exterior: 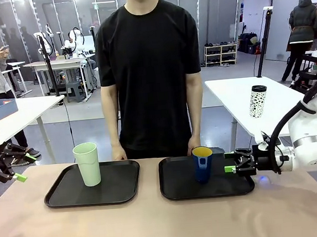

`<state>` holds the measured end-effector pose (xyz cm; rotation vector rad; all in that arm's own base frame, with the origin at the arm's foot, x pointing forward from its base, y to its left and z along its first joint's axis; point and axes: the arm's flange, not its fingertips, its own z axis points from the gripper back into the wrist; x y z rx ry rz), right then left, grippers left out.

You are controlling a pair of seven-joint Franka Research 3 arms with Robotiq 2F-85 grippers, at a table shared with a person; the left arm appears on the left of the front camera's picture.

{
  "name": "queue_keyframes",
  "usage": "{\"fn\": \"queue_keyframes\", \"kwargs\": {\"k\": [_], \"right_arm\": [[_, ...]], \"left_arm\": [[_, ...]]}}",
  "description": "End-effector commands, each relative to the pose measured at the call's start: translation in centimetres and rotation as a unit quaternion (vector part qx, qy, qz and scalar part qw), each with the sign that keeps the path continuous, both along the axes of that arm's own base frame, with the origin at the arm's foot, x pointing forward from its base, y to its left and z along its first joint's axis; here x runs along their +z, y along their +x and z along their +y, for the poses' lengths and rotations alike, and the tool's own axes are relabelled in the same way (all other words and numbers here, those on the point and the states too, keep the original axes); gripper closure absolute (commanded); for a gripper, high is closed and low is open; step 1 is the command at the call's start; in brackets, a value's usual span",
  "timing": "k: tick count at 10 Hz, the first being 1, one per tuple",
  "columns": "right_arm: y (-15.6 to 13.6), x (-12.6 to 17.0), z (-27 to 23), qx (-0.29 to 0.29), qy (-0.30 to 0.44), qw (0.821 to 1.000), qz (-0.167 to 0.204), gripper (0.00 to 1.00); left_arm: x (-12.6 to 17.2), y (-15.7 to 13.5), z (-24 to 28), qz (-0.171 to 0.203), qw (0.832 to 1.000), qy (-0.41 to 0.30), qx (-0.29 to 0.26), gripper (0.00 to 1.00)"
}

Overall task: Sort and store the cups by type.
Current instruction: Pick up the Handle plastic cup and place it into the empty Flat Tray.

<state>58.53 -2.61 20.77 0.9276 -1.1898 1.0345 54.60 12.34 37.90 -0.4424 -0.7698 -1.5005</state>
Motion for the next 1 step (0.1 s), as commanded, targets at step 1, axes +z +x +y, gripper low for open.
{"fn": "queue_keyframes", "kwargs": {"k": [1], "right_arm": [[-0.01,-0.05,0.15,0.002,0.000,1.000,0.000,0.00]], "left_arm": [[0.22,0.13,-0.02,-0.006,1.000,-0.013,-0.004,0.00]]}}
